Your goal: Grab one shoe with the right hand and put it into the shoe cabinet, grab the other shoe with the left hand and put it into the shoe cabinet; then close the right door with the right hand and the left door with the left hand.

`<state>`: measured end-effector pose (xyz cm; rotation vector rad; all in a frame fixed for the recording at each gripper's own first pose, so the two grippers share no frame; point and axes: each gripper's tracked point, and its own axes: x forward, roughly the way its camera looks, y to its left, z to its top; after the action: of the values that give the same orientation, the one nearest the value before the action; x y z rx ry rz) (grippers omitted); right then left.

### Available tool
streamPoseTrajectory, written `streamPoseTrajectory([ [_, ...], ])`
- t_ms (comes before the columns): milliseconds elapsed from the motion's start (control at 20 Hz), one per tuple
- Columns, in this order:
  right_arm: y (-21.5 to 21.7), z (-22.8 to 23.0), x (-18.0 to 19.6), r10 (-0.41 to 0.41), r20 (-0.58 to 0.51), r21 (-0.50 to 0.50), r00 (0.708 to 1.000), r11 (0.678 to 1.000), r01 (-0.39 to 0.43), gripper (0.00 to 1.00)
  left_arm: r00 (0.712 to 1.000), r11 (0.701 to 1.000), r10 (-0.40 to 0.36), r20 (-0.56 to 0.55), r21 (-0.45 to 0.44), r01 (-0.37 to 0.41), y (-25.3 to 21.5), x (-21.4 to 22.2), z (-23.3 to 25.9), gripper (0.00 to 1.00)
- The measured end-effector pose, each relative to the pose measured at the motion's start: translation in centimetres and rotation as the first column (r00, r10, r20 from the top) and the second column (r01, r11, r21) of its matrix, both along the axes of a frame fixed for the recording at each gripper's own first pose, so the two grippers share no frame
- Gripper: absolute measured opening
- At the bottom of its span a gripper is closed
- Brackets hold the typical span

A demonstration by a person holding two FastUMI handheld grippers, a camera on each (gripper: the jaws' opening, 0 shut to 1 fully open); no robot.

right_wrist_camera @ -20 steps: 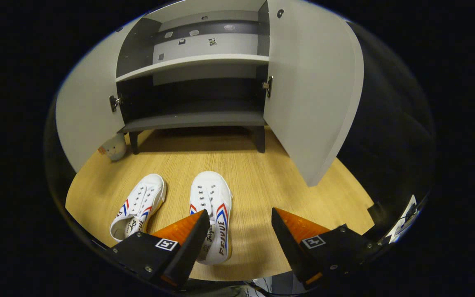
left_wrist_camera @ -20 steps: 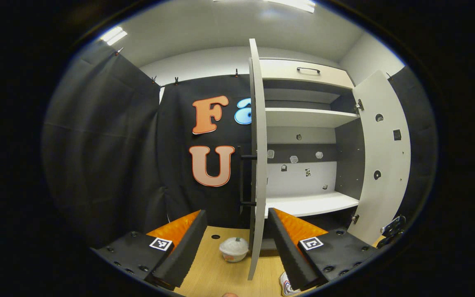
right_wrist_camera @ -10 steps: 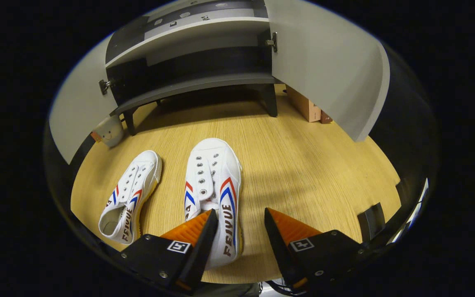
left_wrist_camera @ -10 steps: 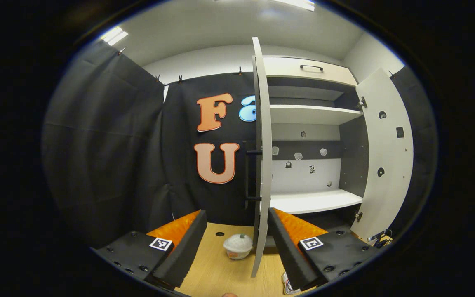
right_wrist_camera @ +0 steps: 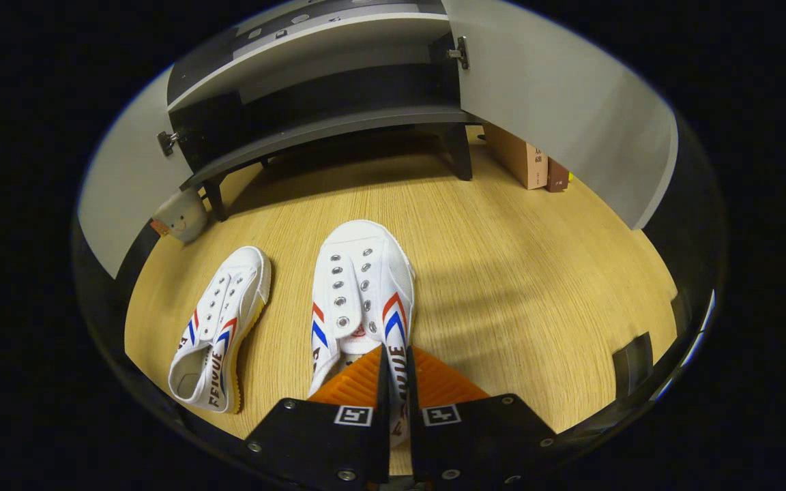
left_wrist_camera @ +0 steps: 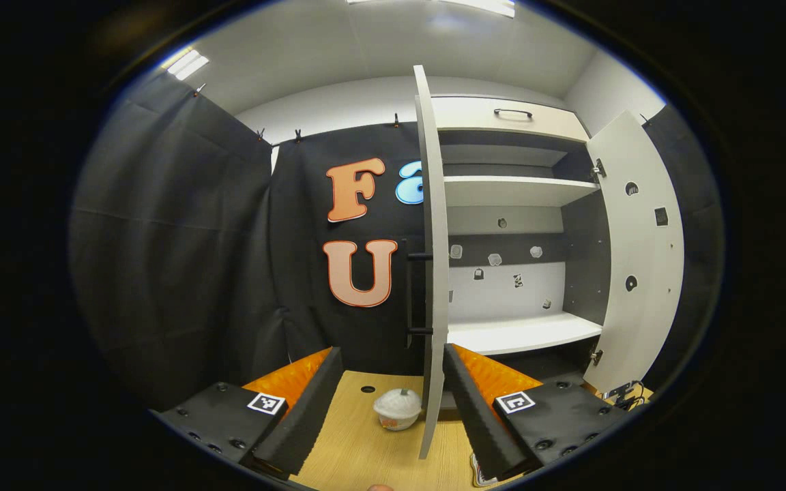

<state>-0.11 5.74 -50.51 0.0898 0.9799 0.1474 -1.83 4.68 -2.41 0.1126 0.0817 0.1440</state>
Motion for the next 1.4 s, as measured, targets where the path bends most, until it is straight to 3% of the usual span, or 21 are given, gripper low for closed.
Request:
streamPoseTrajectory([
  [100,-0.4,0.6,0.3,-0.023,0.009,-0.023,1.000,0.999,0.023,0.00,1.000,1.000,-0.003,-0.001,-0.005,0.003,0.0,0.0,0.0,0.96],
  [350,-0.7,5.9,0.9,-0.059,0.073,-0.002,0.996,0.998,0.059,0.00,1.000,1.000,-0.011,0.025,-0.008,0.011,0.0,0.2,0.8,0.94],
  [400,-0.6,7.1,1.2,-0.076,0.090,0.014,0.993,0.997,0.075,0.00,0.999,1.000,-0.015,0.028,-0.014,0.015,0.0,0.2,0.7,0.99],
  [650,-0.1,14.5,2.9,-0.126,0.167,0.050,0.978,0.992,0.119,0.00,0.999,0.999,-0.037,0.037,-0.028,0.038,-0.3,0.7,0.9,0.94],
  [1000,2.8,27.0,6.6,-0.093,0.305,0.096,0.948,0.993,0.067,0.00,0.997,0.998,-0.052,0.062,-0.020,0.053,-0.3,0.9,1.3,0.94],
  [1050,3.2,28.1,7.1,-0.091,0.318,0.109,0.944,0.992,0.059,0.00,0.996,0.998,-0.053,0.065,-0.026,0.055,-0.3,0.9,1.4,0.99],
  [1400,5.1,33.1,13.2,-0.119,0.410,0.144,0.904,0.987,0.065,0.00,0.995,0.996,-0.074,0.067,-0.054,0.078,-0.5,1.4,1.4,0.95],
])
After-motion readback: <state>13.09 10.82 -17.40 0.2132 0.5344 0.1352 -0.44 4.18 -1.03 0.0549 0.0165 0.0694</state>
